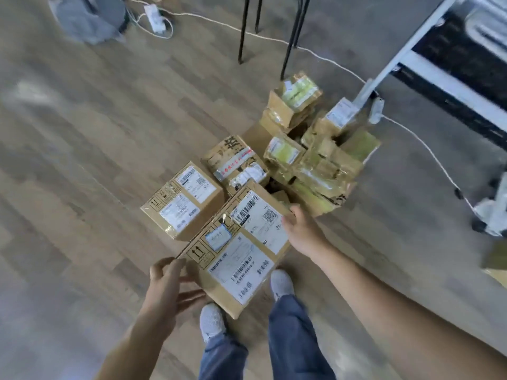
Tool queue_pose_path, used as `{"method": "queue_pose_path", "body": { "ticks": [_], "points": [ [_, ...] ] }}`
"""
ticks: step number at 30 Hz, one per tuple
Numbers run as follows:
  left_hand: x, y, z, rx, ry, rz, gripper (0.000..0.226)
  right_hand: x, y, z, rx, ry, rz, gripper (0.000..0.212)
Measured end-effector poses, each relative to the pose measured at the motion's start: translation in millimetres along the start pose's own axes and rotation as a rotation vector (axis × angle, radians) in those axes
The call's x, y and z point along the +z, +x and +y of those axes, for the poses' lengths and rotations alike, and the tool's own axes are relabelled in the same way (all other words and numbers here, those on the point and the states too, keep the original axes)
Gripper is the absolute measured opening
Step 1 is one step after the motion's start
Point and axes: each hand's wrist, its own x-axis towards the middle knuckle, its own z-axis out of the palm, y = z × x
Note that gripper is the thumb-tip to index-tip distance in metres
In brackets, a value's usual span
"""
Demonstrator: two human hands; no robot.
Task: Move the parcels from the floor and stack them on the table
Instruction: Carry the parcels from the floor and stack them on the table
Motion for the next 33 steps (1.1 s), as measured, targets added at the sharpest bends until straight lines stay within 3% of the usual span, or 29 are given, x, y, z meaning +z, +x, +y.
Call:
{"method": "queue_pose_path", "body": {
  "ticks": [5, 9, 15, 19, 24, 33],
  "points": [
    [40, -99, 53, -0.051, 0.099, -0.176, 0.03, -125, -96, -26, -0.012, 0.06, 0.206, 0.04],
    [105, -157, 91, 0.021, 0.21, -0.342, 0.036, -214, -153, -17, 0.001, 0.109, 0.399, 0.037],
    [208, -253, 122, 0.077, 0.314, -0.604, 0.036, -335, -225, 30, -0.071, 0.499, 0.661, 0.028],
    [288, -322, 108, 0.252, 0.422, -0.681, 0.029, -409, -268, 92, -0.135, 0.637, 0.825, 0.03],
    [388, -398, 66, 0.404, 0.492, -0.779, 0.012, -484, -316, 185, -0.154, 0.839, 0.957, 0.018],
    [525, -472, 45, 0.472, 0.476, -0.927, 0.033, -601, -348, 277, -0.213, 0.944, 1.109, 0.013]
  ]
}}
